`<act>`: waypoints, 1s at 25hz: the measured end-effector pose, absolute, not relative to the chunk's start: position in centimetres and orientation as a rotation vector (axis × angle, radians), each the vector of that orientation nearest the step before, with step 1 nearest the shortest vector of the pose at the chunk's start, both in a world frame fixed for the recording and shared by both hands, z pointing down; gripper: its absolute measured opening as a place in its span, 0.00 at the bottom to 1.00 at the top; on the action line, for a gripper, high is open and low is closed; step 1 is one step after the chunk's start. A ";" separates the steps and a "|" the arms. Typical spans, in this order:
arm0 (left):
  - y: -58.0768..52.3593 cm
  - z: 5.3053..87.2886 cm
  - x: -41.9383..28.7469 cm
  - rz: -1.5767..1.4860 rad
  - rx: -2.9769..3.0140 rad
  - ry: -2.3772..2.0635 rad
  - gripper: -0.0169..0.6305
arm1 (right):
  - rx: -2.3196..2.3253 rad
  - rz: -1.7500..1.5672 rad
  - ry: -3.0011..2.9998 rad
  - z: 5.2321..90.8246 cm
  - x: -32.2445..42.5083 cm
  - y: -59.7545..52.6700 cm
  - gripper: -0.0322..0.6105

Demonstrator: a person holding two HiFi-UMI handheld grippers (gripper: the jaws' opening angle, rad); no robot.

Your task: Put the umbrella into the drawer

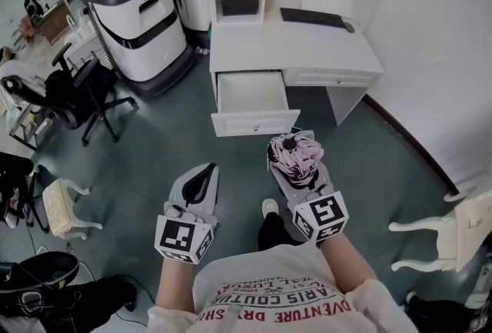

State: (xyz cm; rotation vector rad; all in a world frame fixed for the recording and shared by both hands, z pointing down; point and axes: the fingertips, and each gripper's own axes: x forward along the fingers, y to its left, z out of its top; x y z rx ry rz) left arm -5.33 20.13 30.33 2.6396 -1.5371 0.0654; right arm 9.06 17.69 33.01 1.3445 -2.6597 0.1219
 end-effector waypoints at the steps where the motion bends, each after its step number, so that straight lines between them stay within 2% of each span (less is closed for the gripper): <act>1: 18.5 30.3 -5.1 0.071 2.631 -1.550 0.03 | 1.330 0.131 -2.665 33.1 9.3 15.9 0.39; 15: -4.7 29.5 0.3 0.056 2.554 -1.671 0.03 | 1.130 0.181 -2.672 34.8 14.1 -8.1 0.39; 25: -14.3 32.5 -1.0 0.089 2.512 -1.638 0.03 | 1.034 0.253 -2.640 37.8 11.3 -17.6 0.39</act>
